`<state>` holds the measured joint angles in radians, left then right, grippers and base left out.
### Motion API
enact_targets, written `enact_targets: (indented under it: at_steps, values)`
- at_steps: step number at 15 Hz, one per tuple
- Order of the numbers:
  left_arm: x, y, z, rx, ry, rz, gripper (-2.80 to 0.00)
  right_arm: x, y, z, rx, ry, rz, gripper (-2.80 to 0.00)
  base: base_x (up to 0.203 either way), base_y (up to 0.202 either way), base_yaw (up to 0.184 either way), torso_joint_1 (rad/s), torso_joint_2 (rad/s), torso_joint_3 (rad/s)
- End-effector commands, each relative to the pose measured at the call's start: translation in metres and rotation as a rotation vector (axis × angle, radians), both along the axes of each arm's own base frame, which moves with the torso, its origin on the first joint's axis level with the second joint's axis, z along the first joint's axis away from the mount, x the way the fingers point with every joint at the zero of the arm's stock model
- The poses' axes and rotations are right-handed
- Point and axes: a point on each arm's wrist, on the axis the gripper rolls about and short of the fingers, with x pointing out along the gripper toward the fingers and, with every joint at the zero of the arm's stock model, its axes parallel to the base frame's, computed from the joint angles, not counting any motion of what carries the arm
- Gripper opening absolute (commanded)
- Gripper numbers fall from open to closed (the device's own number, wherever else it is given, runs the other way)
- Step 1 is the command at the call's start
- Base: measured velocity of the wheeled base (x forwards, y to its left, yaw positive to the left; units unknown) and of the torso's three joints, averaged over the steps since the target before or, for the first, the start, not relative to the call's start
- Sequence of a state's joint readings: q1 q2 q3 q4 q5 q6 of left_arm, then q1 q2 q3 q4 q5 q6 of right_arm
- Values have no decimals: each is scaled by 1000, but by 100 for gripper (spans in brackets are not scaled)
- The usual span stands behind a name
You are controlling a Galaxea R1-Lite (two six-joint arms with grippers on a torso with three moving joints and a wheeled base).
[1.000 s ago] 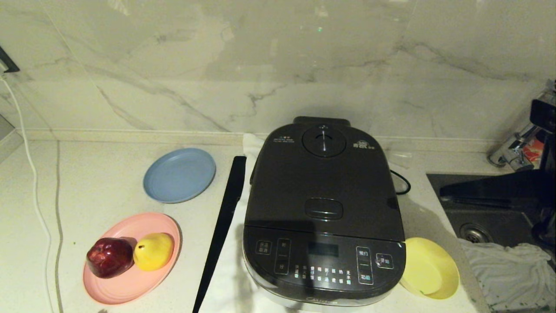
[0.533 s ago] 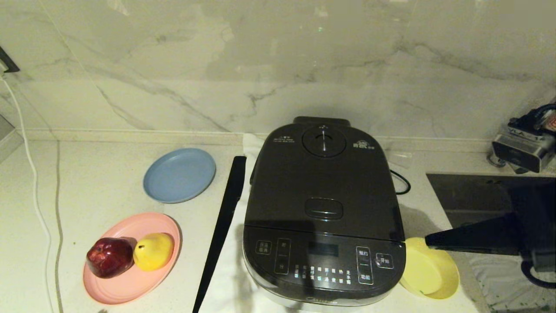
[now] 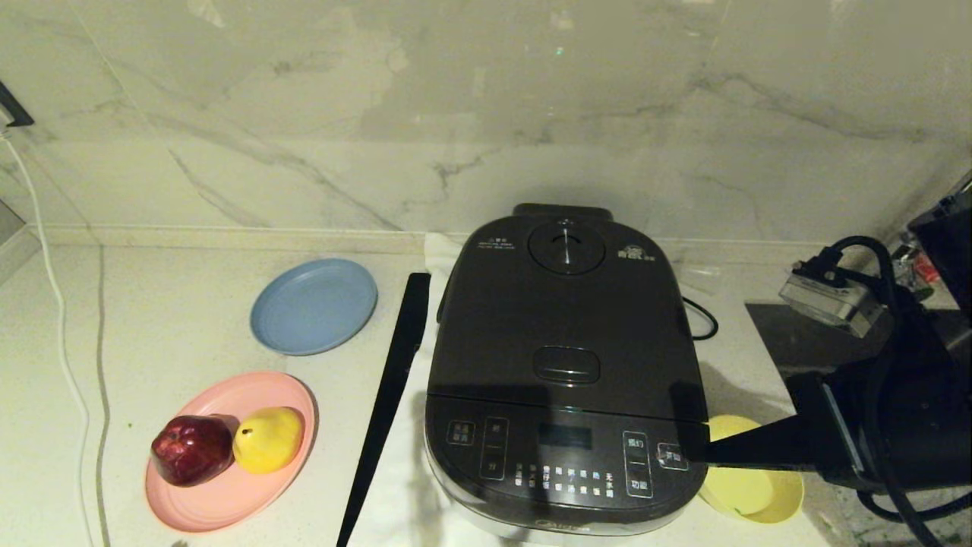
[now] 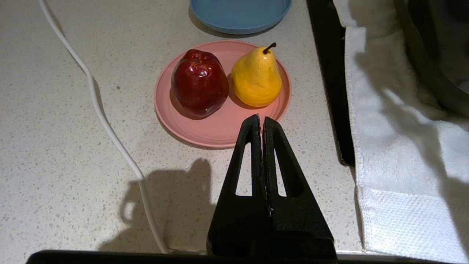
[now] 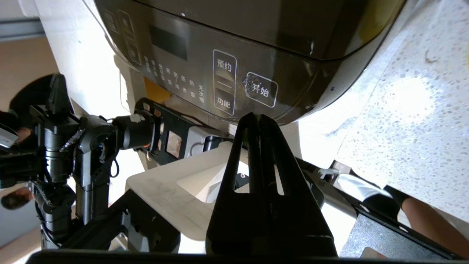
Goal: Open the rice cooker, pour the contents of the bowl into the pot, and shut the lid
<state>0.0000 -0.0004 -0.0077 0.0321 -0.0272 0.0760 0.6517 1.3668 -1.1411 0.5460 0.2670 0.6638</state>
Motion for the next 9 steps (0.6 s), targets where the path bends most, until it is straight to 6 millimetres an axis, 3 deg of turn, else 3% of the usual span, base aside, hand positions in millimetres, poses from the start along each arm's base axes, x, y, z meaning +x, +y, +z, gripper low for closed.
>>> enact_targets:
  at_steps: [1, 9]
  values:
    - [0, 0, 0, 1, 0, 0, -280, 4, 6, -5, -12, 26, 11, -280, 0, 0, 0, 0, 0, 0]
    - [0, 0, 0, 1, 0, 0, -280, 10, 11, -7, -17, 40, 9, -280, 0, 0, 0, 0, 0, 0]
